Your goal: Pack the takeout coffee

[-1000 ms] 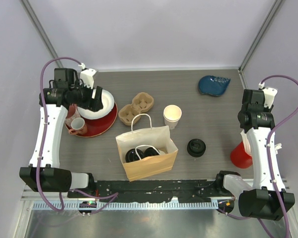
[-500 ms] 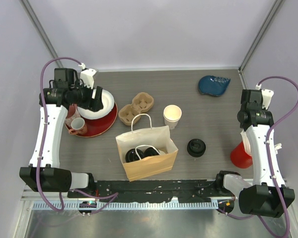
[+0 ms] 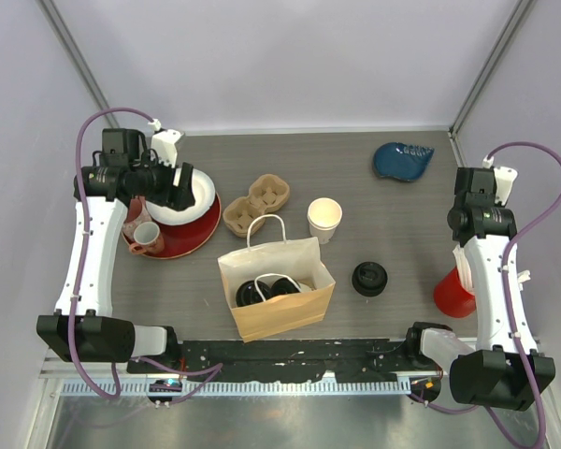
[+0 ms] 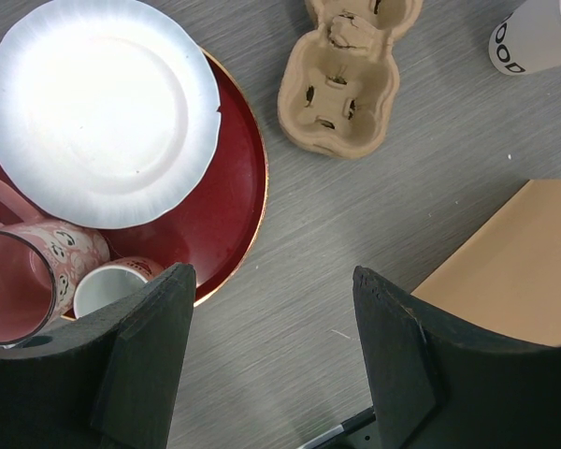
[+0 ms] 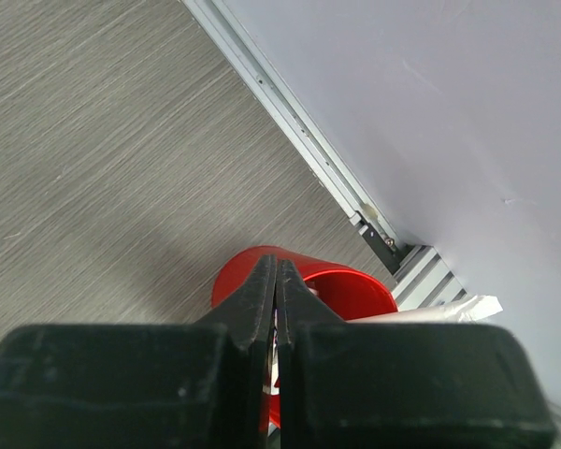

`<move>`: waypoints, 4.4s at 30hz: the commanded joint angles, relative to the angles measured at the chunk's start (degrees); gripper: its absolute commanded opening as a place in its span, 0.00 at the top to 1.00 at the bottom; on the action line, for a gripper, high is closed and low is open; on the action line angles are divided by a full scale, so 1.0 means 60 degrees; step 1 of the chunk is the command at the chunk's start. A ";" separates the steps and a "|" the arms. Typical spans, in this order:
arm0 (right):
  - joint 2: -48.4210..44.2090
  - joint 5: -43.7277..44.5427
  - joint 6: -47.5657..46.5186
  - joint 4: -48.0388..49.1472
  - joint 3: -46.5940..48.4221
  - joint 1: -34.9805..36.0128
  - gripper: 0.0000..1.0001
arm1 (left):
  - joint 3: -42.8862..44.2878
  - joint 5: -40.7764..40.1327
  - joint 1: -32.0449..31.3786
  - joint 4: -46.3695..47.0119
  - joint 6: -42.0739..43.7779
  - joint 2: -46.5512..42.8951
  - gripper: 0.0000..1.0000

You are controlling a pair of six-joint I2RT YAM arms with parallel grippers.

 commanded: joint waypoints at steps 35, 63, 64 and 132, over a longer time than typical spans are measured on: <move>-0.0805 -0.0786 -0.0468 -0.1348 0.2485 -0.0042 0.99 | 0.0849 0.0347 -0.0584 -0.0312 0.0230 0.0076 0.30; -0.0585 -0.0128 -0.0879 -0.2549 0.5035 -0.0042 0.99 | 0.2079 0.0391 -0.2459 -0.0664 0.0332 0.0574 0.30; -0.0585 -0.0025 -0.0893 -0.2535 0.5006 -0.0042 0.99 | 0.2094 0.0319 -0.2503 -0.0678 0.0347 0.0603 0.30; -0.0835 -0.0010 -0.0718 -0.0967 0.2179 -0.0042 0.99 | 0.8612 0.2647 -1.0472 0.5869 -0.2407 0.9935 0.23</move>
